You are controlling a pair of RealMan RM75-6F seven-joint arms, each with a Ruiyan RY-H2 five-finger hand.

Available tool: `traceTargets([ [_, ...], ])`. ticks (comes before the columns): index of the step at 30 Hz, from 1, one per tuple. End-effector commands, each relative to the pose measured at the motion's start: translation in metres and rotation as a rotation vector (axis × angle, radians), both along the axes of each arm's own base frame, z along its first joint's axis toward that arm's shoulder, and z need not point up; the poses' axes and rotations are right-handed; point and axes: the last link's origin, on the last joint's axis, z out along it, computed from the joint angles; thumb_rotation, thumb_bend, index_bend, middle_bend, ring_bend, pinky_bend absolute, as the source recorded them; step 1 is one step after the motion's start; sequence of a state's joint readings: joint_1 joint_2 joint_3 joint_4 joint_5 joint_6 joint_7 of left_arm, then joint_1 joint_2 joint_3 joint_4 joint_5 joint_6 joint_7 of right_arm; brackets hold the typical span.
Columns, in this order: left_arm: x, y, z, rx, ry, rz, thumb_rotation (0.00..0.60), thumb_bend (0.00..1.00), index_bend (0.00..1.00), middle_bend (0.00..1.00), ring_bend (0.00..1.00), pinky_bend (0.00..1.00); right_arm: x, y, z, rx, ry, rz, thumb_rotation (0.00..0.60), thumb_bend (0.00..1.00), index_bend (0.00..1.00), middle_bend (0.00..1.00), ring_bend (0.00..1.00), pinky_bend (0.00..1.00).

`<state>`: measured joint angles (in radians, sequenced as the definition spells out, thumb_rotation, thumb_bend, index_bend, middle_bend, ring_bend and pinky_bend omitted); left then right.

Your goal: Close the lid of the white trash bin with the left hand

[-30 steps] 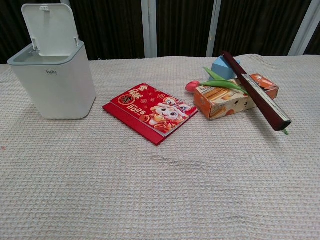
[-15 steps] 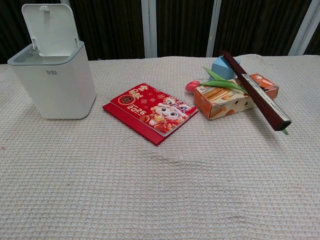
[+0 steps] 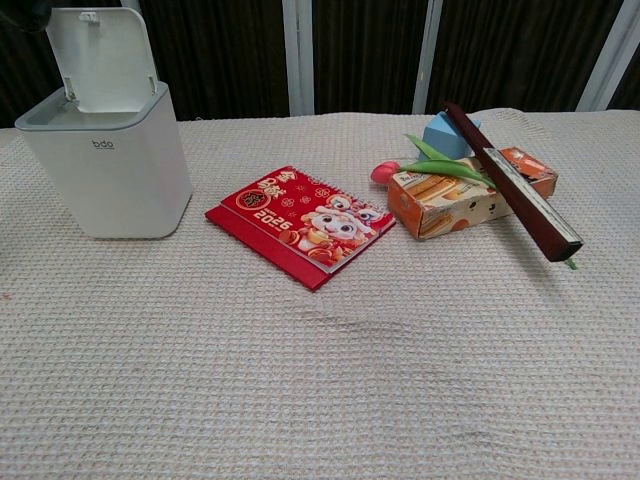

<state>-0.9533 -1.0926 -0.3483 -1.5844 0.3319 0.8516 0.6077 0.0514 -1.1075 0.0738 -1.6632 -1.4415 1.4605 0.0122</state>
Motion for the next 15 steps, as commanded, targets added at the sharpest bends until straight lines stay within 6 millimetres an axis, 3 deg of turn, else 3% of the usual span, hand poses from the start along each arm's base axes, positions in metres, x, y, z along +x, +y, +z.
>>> traceTargets([
  [1,0.0059,0.0052,-0.0094,-0.009,0.016,0.008,0.6,0.71,0.04,0.99,0.92,0.97,-0.0002,0.0,0.0003,-0.002,0.0,-0.001,0.6,0.19,0.0,0.0,0.0,0.0],
  [7,0.0115,0.004,-0.0112,-0.012,0.009,0.009,0.6,0.72,0.19,0.99,0.92,0.97,-0.0011,0.0004,0.002,-0.007,0.0,-0.004,0.6,0.19,0.0,0.0,0.0,0.0],
  [15,0.012,-0.0007,-0.0077,-0.012,0.006,0.015,0.6,0.73,0.33,1.0,0.93,0.98,-0.0014,0.0023,0.0023,-0.003,0.0,-0.004,0.6,0.19,0.0,0.0,0.0,0.0],
])
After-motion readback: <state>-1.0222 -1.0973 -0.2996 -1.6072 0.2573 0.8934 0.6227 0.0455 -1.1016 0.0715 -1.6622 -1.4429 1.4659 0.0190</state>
